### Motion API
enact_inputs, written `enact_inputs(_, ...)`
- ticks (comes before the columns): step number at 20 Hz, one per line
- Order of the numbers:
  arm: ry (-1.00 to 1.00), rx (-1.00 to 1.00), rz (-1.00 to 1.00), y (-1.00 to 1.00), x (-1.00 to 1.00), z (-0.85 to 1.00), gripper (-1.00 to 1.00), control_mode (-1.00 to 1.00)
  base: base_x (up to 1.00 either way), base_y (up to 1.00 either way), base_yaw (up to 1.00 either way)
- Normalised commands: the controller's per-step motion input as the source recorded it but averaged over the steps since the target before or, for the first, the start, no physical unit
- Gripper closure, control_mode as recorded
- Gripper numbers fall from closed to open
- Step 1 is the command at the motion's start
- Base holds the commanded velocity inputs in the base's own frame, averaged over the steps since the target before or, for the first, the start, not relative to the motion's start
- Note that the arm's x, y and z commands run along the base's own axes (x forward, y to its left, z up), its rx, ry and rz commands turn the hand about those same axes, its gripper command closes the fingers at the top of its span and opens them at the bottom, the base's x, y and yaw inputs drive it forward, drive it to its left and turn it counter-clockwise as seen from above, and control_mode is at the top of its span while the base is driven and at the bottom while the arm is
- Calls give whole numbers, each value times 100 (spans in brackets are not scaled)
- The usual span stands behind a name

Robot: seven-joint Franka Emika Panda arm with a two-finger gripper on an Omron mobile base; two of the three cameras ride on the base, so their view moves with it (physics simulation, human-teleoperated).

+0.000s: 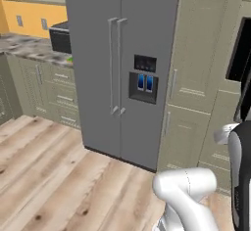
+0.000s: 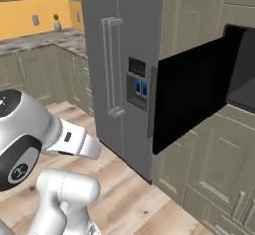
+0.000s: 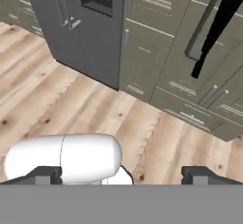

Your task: Place the sponge inside the microwave to prepare for sanitizing.

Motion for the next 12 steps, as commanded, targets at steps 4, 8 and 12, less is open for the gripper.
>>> enact_inputs(4, 0, 0, 0, 0, 0, 0, -100, 100, 29, 79, -12)
enact_inputs(8, 0, 0, 0, 0, 0, 0, -100, 100, 52, 67, -14)
enact_inputs(12, 0, 0, 0, 0, 0, 0, -100, 100, 67, 57, -11)
